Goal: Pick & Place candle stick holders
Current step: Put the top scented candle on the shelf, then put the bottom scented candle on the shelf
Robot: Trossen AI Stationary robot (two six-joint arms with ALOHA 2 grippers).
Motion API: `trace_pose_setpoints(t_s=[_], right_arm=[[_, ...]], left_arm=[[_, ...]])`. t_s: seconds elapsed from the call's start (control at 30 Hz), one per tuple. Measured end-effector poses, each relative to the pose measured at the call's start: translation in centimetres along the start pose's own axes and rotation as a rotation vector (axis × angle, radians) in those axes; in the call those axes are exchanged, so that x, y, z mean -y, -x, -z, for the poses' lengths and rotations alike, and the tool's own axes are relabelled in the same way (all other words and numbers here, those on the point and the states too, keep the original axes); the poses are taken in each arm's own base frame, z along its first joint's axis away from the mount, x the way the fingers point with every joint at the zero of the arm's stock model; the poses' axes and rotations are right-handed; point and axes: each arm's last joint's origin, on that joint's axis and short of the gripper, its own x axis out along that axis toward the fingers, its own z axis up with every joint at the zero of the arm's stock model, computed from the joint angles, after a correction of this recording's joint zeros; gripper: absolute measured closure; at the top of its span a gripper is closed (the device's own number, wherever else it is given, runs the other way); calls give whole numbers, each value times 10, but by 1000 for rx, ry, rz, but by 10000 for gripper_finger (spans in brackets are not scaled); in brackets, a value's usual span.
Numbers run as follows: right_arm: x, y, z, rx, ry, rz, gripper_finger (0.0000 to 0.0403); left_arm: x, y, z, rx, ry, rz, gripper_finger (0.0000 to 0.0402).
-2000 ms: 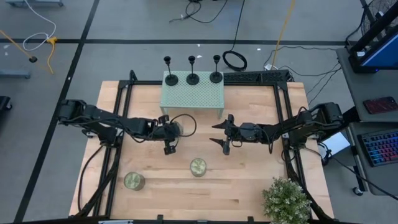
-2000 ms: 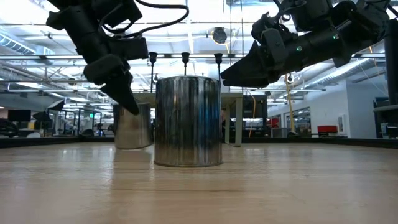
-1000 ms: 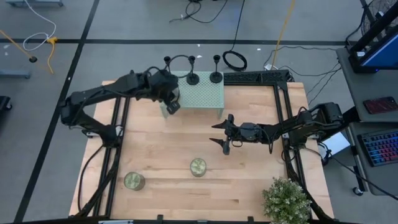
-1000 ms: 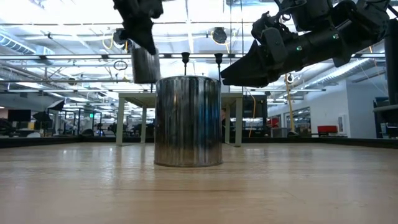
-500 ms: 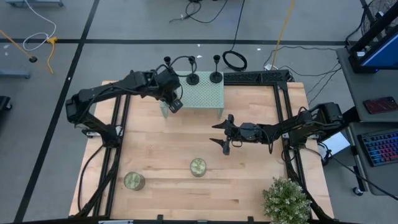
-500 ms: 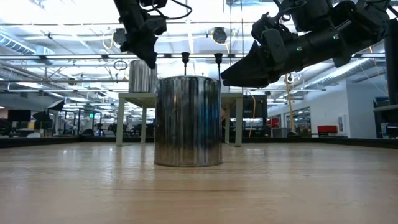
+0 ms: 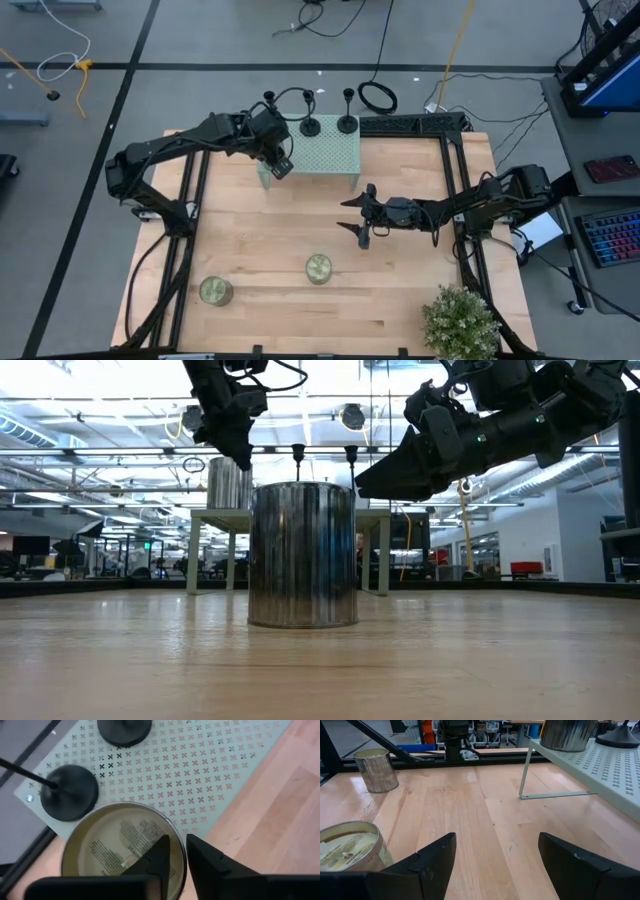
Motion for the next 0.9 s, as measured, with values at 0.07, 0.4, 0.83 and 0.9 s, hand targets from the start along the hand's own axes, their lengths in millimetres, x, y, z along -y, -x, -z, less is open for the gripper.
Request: trace_pose_setpoints(t_s=[0.07, 0.4, 0.83, 0.9], right_arm=[[0, 0, 0, 0, 0, 0, 129], [0, 0, 0, 0, 0, 0, 129], [0, 0, 0, -3, 1, 0, 129], [0, 0, 1, -7, 1, 0, 129]], left_arm=[[0, 0, -2, 20, -21, -23, 318], [-2, 11, -4, 96, -51, -43, 298], [33, 68, 34, 45, -108, 210, 298], [46, 71, 49, -41, -130, 219, 298]])
